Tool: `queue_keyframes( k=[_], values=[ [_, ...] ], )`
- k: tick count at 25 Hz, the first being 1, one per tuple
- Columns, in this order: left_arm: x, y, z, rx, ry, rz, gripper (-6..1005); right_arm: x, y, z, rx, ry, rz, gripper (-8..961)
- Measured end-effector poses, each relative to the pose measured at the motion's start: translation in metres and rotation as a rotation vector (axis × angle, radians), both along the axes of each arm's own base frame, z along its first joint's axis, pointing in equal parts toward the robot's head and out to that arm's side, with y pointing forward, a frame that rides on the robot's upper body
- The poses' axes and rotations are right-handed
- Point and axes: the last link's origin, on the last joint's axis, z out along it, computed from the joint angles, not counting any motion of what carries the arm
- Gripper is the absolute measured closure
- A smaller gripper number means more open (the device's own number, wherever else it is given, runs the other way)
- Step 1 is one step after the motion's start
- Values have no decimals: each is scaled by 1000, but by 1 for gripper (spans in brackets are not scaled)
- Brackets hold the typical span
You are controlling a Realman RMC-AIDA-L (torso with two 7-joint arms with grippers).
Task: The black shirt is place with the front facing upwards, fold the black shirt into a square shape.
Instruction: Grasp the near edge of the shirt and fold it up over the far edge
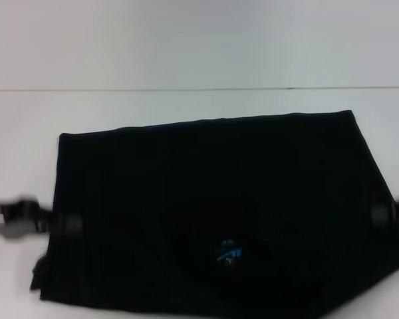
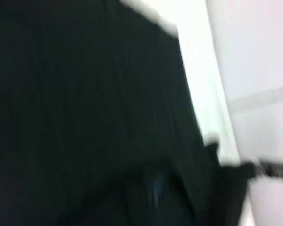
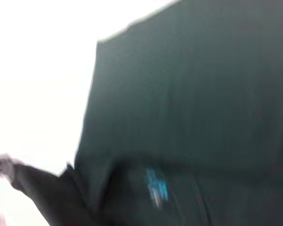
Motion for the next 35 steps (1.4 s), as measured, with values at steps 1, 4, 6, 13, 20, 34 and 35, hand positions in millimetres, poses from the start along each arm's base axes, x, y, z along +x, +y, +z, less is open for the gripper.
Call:
queue_keyframes(
  k=[1,4,6,13,20,34,35],
  values=[
    [-2,7,5,59,-6,15,972,0,4,4,46,31,-15,864],
    [-8,24,14,227,-21,62,972,-3,17,10,198,142,-55,861],
    [-13,35,20,350,-36,95,973,-4,27,7,295,205,-92,858],
    [-31,56,10,643,-109,198,973,2,52,-39,555,213,-197,849],
    [-37,66,-14,774,-84,244,973,1,65,-77,691,126,-230,840],
    [-25,94,-32,879,34,212,973,-9,83,-80,874,123,-202,823],
    [-25,95,-35,884,48,217,973,-9,85,-82,888,106,-200,822]
  ],
)
